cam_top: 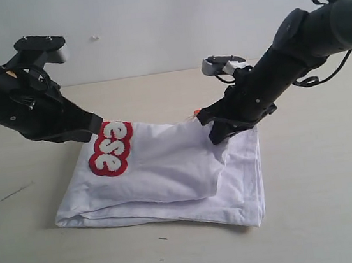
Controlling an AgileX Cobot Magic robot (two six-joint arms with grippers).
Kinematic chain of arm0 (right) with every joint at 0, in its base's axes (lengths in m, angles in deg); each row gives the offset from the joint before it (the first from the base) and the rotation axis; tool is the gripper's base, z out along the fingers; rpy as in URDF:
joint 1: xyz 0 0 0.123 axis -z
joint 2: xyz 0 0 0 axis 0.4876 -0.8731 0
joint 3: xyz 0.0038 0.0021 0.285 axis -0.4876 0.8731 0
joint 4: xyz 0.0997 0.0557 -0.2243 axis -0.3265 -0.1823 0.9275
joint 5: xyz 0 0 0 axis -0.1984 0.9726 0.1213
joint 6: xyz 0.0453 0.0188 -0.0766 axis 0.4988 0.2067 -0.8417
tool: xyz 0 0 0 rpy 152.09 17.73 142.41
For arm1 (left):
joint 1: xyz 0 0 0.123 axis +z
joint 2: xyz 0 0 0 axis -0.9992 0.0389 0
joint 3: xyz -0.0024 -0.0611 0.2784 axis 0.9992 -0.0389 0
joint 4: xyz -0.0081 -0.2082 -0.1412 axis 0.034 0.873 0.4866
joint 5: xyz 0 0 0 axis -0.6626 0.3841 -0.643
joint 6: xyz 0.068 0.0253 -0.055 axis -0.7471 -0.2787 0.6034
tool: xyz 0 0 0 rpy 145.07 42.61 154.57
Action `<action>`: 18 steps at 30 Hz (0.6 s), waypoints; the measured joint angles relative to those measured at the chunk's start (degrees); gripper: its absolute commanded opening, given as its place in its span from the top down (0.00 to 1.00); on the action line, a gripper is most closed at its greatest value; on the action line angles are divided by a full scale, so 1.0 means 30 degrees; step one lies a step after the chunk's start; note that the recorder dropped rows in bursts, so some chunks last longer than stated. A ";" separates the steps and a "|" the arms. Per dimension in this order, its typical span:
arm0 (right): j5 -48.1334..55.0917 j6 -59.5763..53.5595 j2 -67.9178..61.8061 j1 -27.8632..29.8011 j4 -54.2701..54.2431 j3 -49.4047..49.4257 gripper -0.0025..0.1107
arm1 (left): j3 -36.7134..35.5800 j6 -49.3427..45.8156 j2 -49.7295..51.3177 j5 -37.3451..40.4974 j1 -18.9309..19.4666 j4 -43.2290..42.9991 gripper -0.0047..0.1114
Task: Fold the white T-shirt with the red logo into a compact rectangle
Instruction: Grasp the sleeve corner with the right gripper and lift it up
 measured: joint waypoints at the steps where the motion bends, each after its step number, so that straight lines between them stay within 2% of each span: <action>1: 0.0088 0.0412 0.0417 0.0000 0.0574 -0.0029 0.98 | 0.0000 0.0000 0.0000 -0.0094 0.0000 0.0000 0.96; 8: 0.0939 0.4146 0.4685 0.0000 0.4896 -0.0238 0.98 | 0.0000 0.0000 0.0000 -0.0554 0.0000 0.0000 0.96; 12: 0.3722 0.5890 0.6422 0.0000 0.6430 -0.1154 0.98 | 0.0000 0.0000 0.0000 -0.0554 0.0000 0.0000 0.96; 18: 0.7978 0.9115 0.7385 0.0000 1.0945 -0.1731 0.98 | 0.0000 0.0000 0.0000 -0.0554 0.0000 0.0000 0.96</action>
